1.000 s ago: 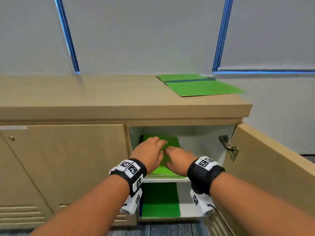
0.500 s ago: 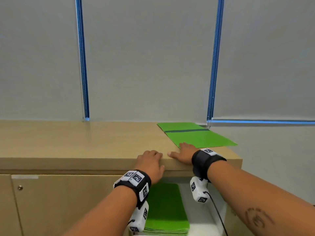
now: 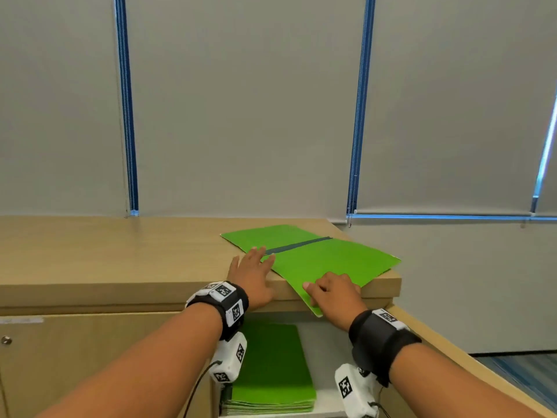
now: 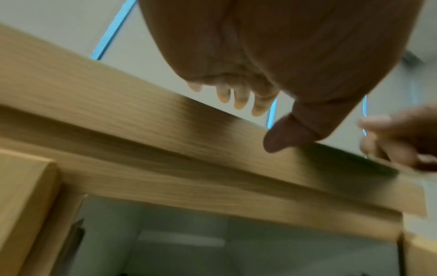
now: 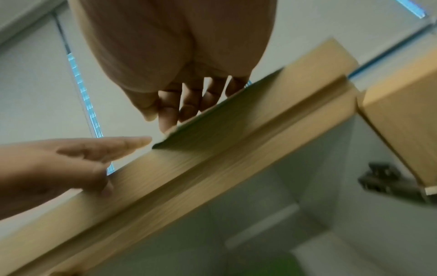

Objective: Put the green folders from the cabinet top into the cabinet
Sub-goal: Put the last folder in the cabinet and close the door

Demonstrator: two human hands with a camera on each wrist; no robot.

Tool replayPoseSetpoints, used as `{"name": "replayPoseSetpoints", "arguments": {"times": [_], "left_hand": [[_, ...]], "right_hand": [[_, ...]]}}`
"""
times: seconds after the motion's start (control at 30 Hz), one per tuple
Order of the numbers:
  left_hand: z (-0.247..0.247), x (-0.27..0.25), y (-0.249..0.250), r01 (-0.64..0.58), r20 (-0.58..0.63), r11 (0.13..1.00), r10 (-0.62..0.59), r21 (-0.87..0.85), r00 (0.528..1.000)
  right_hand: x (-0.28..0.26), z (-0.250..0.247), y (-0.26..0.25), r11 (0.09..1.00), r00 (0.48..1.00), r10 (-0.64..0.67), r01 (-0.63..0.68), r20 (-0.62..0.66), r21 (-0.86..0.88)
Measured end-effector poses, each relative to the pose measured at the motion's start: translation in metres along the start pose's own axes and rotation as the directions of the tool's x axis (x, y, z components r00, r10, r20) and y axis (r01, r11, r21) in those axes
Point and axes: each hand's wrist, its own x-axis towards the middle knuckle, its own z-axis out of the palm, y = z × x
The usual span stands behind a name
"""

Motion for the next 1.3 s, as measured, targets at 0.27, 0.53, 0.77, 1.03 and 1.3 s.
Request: {"name": "replayPoseSetpoints", "arguments": {"times": [0.27, 0.53, 0.77, 1.03, 1.3], "left_hand": [[0.011, -0.010, 0.042, 0.054, -0.163, 0.969, -0.015, 0.240, 0.986], [0.009, -0.041, 0.052, -0.053, -0.244, 0.979, 0.101, 0.196, 0.964], [-0.042, -0.043, -0.003, 0.007, -0.382, 0.834, -0.260, -0.551, 0.887], [-0.106, -0.069, -0.019, -0.115, -0.367, 0.578, -0.340, -0.808, 0.866], [-0.111, -0.118, 0.010, -0.358, -0.530, 0.441, -0.365, -0.823, 0.766]], "right_hand": [[0.037, -0.045, 0.011, 0.969, 0.971, 0.239, -0.239, -0.005, -0.063], [0.061, -0.059, 0.056, 0.497, 0.812, 0.538, -0.523, 0.227, 0.692], [0.024, -0.102, -0.003, 0.074, 0.974, 0.170, -0.162, 0.148, 0.984], [0.000, -0.098, -0.022, 0.065, 0.992, 0.005, -0.126, 0.126, 0.990], [-0.015, -0.089, -0.032, 0.173, 0.999, 0.022, -0.037, 0.034, 0.984]]}}
